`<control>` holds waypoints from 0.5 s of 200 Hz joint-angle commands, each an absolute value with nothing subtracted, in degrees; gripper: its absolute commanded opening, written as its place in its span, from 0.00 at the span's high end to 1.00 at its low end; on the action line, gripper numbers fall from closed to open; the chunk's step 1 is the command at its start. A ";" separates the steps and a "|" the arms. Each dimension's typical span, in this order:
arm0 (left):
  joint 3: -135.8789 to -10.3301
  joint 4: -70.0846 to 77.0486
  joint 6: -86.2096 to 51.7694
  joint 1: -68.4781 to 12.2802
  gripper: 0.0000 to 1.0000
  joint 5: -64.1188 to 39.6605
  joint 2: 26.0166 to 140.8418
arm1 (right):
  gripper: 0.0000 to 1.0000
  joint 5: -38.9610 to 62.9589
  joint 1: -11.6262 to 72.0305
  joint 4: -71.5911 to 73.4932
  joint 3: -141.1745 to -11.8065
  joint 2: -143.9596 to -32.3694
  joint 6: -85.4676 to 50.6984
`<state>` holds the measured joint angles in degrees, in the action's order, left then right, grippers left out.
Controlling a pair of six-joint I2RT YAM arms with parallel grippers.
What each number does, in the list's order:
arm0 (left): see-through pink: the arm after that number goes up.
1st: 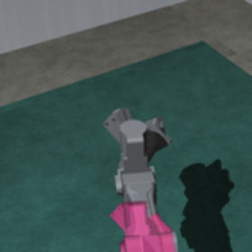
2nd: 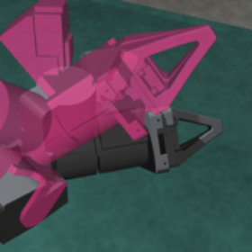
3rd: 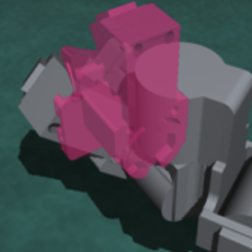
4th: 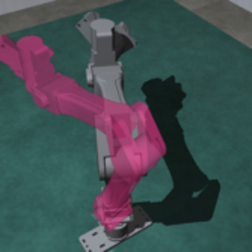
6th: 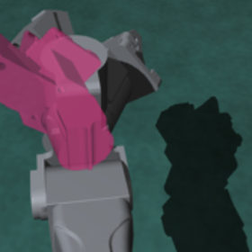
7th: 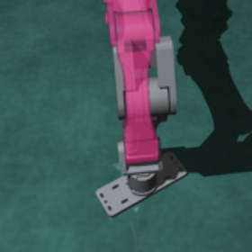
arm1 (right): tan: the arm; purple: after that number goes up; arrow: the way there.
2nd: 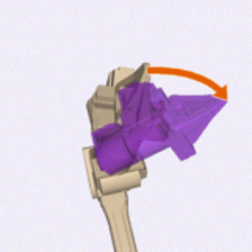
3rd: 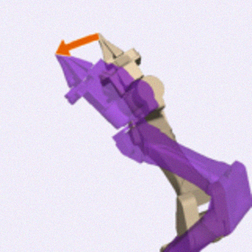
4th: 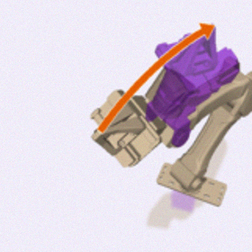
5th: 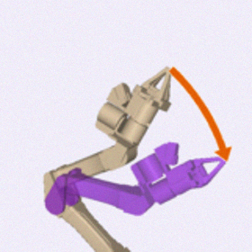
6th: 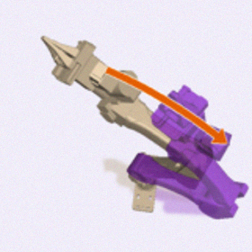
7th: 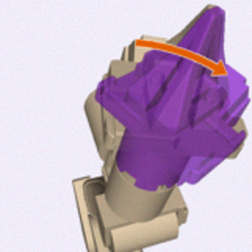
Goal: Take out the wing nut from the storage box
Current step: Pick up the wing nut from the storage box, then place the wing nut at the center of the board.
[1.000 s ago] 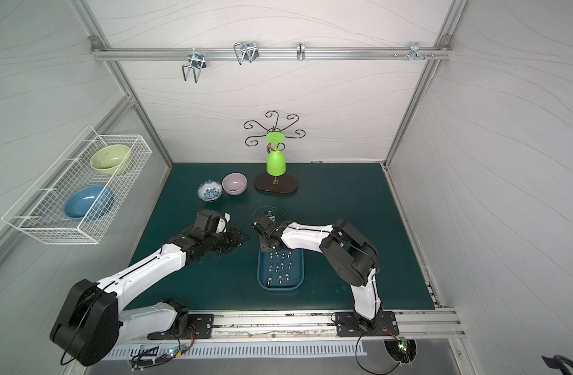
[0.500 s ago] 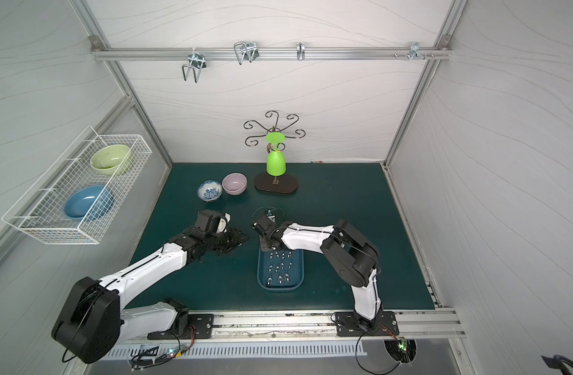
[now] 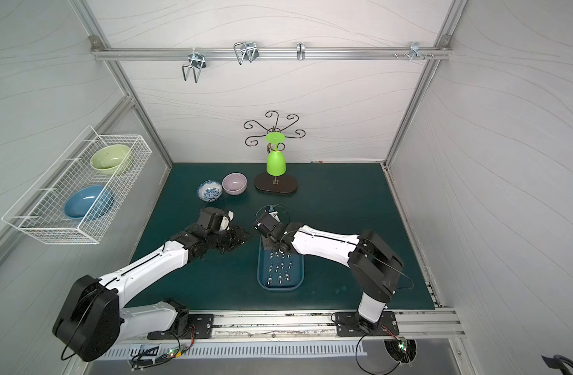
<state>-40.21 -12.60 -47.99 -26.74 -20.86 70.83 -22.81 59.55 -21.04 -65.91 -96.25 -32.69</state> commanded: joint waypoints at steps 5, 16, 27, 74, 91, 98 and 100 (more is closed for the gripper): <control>-45.48 -9.84 -46.00 -31.53 0.50 -20.80 72.53 | 1.00 -27.94 58.17 -24.97 -64.60 -91.40 -29.99; -46.32 -7.95 -46.12 -33.50 0.50 -21.00 73.56 | 1.00 -27.80 56.04 -25.12 -63.39 -89.88 -29.70; -47.28 -6.39 -46.21 -35.33 0.50 -21.09 74.82 | 1.00 -26.91 53.43 -24.82 -61.85 -88.27 -29.37; -51.43 -1.71 -47.19 -41.50 0.50 -21.82 82.05 | 1.00 -19.12 39.90 -21.09 -56.07 -87.22 -28.50; -53.14 -0.46 -47.54 -43.15 0.50 -22.64 84.67 | 1.00 -16.13 36.05 -19.28 -54.82 -89.23 -28.65; -53.79 -0.29 -47.55 -43.77 0.50 -22.66 85.66 | 1.00 -15.60 35.05 -18.89 -54.59 -90.06 -28.66; -53.90 -0.27 -47.55 -43.90 0.50 -22.63 85.93 | 1.00 -15.52 34.82 -18.72 -54.50 -90.35 -28.65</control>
<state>-50.04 -4.64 -47.33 -41.98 -21.58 83.22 -20.18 37.45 -21.17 -55.59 -87.90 -29.12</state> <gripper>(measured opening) 0.499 0.077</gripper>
